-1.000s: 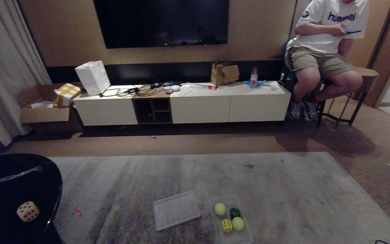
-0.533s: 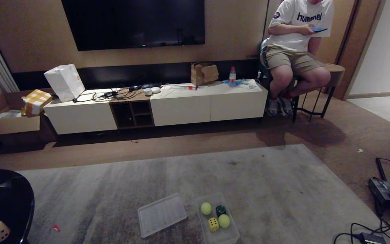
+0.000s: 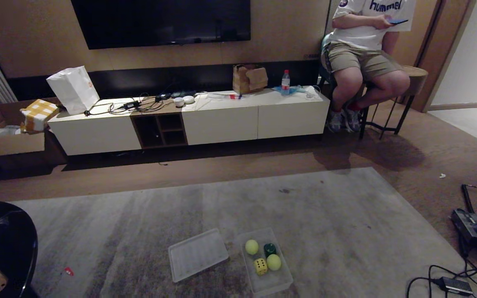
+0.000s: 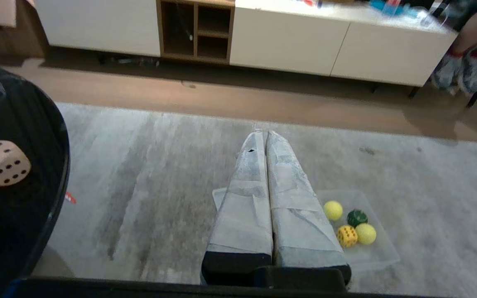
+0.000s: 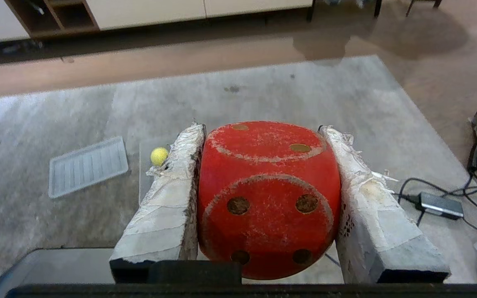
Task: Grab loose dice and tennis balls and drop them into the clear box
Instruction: Put the toys in the box
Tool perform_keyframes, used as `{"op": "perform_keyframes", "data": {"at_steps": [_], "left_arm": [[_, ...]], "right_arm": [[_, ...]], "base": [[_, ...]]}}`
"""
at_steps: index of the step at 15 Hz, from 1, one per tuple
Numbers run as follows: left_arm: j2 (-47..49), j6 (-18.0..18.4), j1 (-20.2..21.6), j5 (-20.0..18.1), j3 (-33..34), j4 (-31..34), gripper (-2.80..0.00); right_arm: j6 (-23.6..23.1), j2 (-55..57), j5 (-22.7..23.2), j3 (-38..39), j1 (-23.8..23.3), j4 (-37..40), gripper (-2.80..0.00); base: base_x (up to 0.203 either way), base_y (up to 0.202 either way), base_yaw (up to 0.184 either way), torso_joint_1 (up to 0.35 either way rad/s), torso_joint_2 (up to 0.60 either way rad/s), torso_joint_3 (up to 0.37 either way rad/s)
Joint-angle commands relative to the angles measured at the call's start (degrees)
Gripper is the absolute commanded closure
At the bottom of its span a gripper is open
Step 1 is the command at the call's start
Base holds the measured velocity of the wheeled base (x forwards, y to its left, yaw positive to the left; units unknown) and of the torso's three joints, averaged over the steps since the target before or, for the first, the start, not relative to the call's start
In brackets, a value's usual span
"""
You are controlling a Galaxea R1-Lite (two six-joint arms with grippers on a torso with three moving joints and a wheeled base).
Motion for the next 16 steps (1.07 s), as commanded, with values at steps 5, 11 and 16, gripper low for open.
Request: {"op": "perform_keyframes", "data": {"at_steps": [5,11,16], "left_arm": [[0.09,-0.40,0.00,0.15,0.00,-0.05,0.00],[0.06,-0.40,-0.03,0.15,0.00,-0.05,0.00],[0.09,-0.49,0.00,0.15,0.00,-0.13,0.00]], "right_arm": [[0.19,0.07,0.01,-0.01,0.01,0.07,0.00],[-0.25,0.07,0.09,-0.01,0.01,0.07,0.00],[-0.16,0.07,0.01,-0.01,0.01,0.07,0.00]], "base": [[0.000,0.000,0.000,0.002,0.00,-0.198],[0.000,0.000,0.000,0.002,0.00,-0.198],[0.000,0.000,0.000,0.002,0.00,-0.198]]}}
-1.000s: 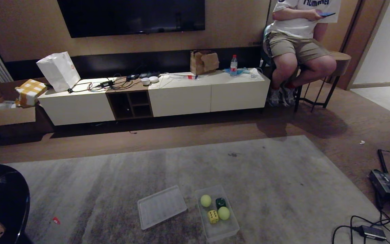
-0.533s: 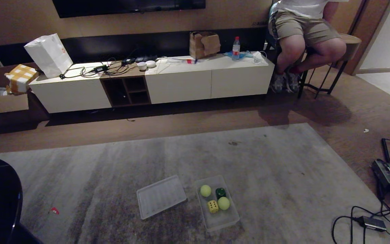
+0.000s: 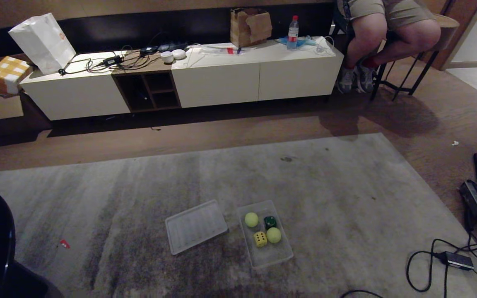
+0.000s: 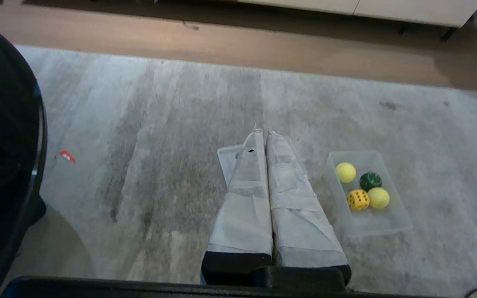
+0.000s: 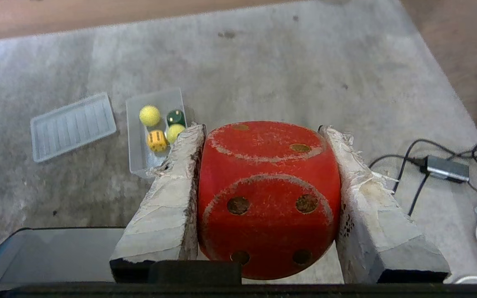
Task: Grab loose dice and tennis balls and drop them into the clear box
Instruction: Put the toys in the box
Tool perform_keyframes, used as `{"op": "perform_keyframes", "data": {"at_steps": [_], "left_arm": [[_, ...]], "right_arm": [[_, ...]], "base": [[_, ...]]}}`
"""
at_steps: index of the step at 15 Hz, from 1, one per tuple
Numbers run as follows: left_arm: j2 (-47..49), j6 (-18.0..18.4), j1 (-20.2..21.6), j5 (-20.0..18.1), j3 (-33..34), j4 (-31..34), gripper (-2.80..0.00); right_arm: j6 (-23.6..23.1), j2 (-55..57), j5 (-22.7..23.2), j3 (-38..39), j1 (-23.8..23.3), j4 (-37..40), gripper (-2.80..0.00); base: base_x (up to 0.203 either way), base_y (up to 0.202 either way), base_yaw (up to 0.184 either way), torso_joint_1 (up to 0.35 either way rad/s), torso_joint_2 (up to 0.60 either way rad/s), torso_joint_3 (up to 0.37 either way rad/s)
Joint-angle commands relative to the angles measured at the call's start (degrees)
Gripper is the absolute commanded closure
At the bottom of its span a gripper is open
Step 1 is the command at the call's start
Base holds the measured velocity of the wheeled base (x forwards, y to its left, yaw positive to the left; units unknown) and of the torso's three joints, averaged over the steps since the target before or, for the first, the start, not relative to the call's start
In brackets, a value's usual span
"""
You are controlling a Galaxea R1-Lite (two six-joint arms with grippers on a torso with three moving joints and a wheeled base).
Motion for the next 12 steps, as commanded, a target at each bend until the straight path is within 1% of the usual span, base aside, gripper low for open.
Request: {"op": "perform_keyframes", "data": {"at_steps": [1,12], "left_arm": [[0.09,-0.08,0.02,0.04,0.00,-0.04,0.00],[0.09,-0.08,0.02,0.04,0.00,-0.04,0.00]], "right_arm": [[0.02,0.07,0.01,-0.01,0.01,0.10,0.00],[0.02,0.07,0.01,-0.01,0.01,0.10,0.00]], "base": [[0.000,0.000,0.000,0.000,0.00,-0.190],[0.000,0.000,0.000,0.002,0.00,-0.198]]}}
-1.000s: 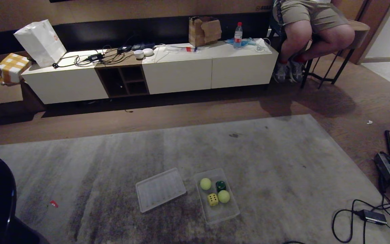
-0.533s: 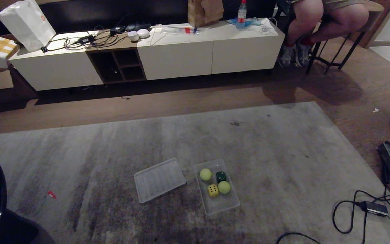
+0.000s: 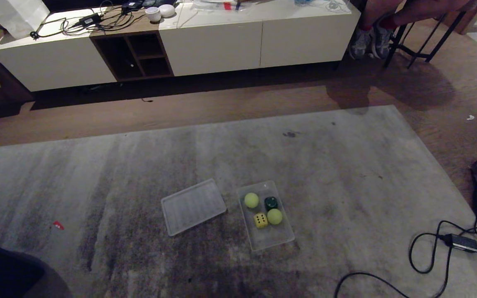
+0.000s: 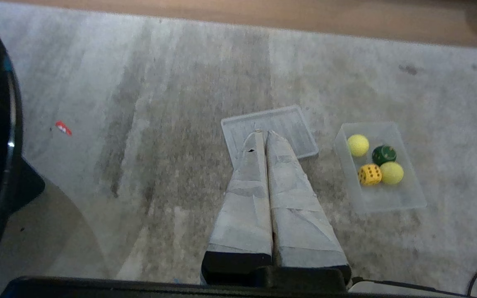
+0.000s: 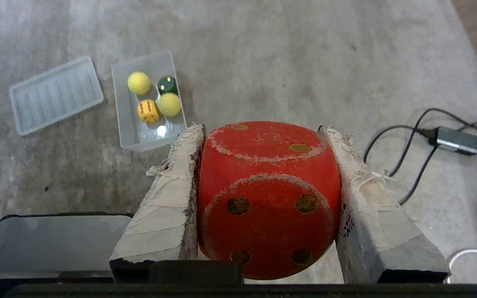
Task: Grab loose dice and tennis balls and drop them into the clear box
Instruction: Put the toys in the box
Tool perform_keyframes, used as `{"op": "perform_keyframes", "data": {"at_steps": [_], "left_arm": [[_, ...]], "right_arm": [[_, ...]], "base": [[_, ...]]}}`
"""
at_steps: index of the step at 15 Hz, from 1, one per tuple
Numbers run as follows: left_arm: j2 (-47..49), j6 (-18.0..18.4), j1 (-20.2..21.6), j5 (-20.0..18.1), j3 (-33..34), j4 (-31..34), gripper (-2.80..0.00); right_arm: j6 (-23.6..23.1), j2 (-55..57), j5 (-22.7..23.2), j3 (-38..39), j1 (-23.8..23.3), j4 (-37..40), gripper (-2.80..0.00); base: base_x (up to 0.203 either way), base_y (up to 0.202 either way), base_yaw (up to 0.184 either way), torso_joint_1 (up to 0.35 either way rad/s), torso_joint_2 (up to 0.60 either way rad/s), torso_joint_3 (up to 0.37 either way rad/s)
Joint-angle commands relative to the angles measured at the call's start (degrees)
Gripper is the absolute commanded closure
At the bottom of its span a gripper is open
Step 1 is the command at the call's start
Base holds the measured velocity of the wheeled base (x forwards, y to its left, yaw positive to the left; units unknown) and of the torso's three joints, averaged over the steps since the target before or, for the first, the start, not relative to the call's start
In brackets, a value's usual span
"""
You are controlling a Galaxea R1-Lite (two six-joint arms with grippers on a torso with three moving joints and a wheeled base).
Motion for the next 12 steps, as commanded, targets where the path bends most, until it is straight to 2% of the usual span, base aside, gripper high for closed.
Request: {"op": "perform_keyframes", "data": {"at_steps": [1,12], "left_arm": [[0.07,-0.04,0.00,0.06,0.00,-0.02,0.00],[0.03,-0.05,0.02,0.06,0.00,-0.02,0.00]], "right_arm": [[0.03,0.07,0.03,-0.01,0.01,0.10,0.00],[0.09,0.07,0.03,-0.01,0.01,0.10,0.00]], "base": [[0.000,0.000,0.000,0.002,0.00,-0.193],[0.000,0.000,0.000,0.002,0.00,-0.200]]}}
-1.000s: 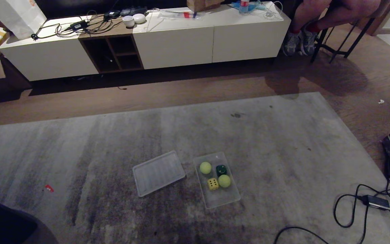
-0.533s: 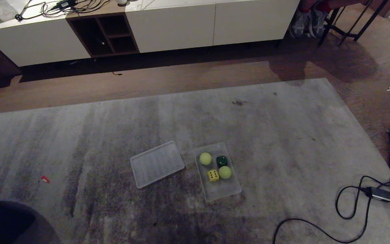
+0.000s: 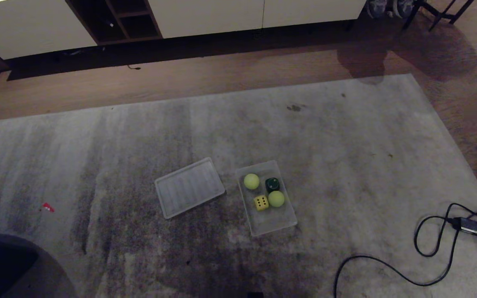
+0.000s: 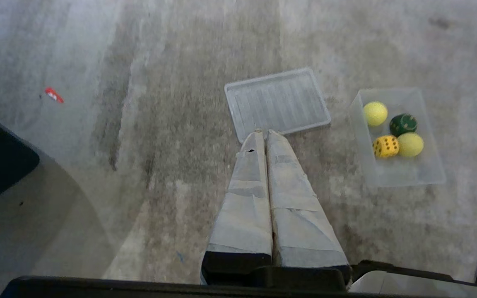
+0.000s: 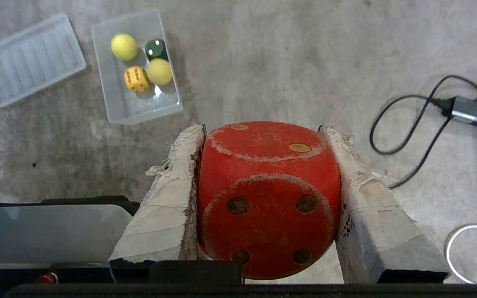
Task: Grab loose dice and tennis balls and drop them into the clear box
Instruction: Put the toys in the box
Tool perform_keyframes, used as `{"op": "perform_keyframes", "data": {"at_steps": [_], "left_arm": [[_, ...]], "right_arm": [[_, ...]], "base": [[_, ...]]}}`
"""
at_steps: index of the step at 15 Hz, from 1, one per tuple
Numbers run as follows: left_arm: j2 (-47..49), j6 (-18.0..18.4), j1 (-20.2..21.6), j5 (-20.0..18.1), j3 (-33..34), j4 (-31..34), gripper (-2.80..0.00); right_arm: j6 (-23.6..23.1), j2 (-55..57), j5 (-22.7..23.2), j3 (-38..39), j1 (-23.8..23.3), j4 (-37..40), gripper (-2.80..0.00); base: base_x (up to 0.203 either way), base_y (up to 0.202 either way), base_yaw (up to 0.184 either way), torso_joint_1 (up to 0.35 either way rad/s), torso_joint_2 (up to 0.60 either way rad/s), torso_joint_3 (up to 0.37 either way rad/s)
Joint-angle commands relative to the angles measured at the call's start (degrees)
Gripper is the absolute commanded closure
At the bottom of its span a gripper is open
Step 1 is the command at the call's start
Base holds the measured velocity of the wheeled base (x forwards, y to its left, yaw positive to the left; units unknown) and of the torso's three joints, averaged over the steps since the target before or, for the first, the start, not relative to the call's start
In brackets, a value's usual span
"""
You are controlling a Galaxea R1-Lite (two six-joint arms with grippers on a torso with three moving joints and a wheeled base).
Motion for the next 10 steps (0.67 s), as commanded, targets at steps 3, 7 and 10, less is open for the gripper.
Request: {"op": "perform_keyframes", "data": {"at_steps": [3,7,10], "left_arm": [[0.08,-0.07,0.00,0.04,0.00,-0.02,0.00],[0.00,-0.07,0.00,0.04,0.00,-0.02,0.00],[0.09,-0.07,0.00,0.04,0.00,-0.02,0.00]], "right_arm": [[0.01,0.07,0.02,-0.01,0.01,0.10,0.00],[0.01,0.07,0.02,-0.01,0.01,0.10,0.00],[0.01,0.07,0.02,-0.01,0.01,0.10,0.00]], "base": [[0.000,0.000,0.000,0.002,0.00,-0.195],[0.000,0.000,0.000,0.002,0.00,-0.200],[0.000,0.000,0.000,0.002,0.00,-0.201]]}}
